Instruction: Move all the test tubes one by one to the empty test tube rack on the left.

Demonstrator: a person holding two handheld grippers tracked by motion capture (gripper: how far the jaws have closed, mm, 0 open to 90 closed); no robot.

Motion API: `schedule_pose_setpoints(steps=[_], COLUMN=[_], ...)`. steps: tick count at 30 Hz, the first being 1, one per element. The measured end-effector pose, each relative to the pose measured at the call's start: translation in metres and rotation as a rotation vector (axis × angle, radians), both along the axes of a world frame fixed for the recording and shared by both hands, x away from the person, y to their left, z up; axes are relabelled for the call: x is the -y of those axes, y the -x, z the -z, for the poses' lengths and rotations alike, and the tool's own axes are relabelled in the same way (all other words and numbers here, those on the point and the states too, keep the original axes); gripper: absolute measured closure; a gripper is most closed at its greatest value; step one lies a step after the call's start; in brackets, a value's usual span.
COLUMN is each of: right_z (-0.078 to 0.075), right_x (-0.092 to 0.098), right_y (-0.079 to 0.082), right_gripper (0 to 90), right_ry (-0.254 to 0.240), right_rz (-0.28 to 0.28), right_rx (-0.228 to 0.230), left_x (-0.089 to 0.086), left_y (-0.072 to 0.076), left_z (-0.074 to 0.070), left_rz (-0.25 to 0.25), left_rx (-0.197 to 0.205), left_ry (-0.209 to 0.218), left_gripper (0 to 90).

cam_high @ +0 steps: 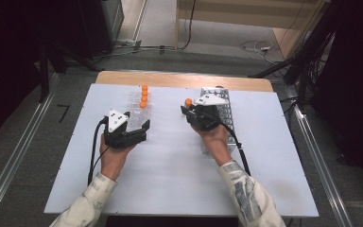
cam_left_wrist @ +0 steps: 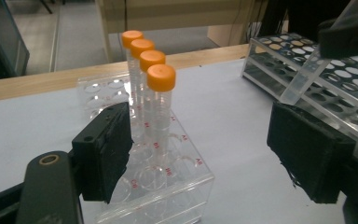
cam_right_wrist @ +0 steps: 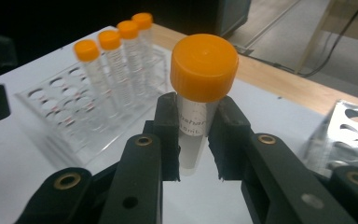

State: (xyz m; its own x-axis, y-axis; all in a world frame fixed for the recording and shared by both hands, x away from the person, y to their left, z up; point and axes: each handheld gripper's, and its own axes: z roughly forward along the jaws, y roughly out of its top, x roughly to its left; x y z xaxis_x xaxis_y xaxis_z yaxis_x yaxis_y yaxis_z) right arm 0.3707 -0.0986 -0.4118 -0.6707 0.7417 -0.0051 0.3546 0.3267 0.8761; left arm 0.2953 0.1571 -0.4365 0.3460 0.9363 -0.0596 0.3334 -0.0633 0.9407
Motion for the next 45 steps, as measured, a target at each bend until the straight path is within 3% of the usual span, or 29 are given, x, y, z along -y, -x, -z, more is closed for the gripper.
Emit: schedule_pose_setpoints(steps=[12, 17, 26, 34, 45], right_z=[0.027, 0.034, 0.043, 0.043, 0.041], right_x=[-0.03, -0.04, -0.057, -0.063, -0.064], right_y=[0.017, 0.026, 0.035, 0.041, 0.043], right_gripper=[71.8, 71.8, 71.8, 71.8, 71.8], right_ry=[0.045, 0.066, 0.073, 0.075, 0.073], right_rz=[-0.093, -0.136, -0.184, -0.212, -0.226], right_rx=[-0.03, -0.038, -0.053, -0.049, -0.046], left_x=[0.013, 0.018, 0.026, 0.027, 0.028], left_y=[0.007, 0.008, 0.008, 0.006, 0.005], left_z=[-0.008, -0.008, -0.003, 0.002, 0.004], left_rz=[0.091, 0.149, 0.233, 0.257, 0.273], left_rx=[0.019, 0.025, 0.031, 0.02, 0.01], left_ry=[-0.002, 0.004, -0.031, -0.034, -0.029], left_gripper=[25.9, 31.7, 42.2, 56.9, 67.2])
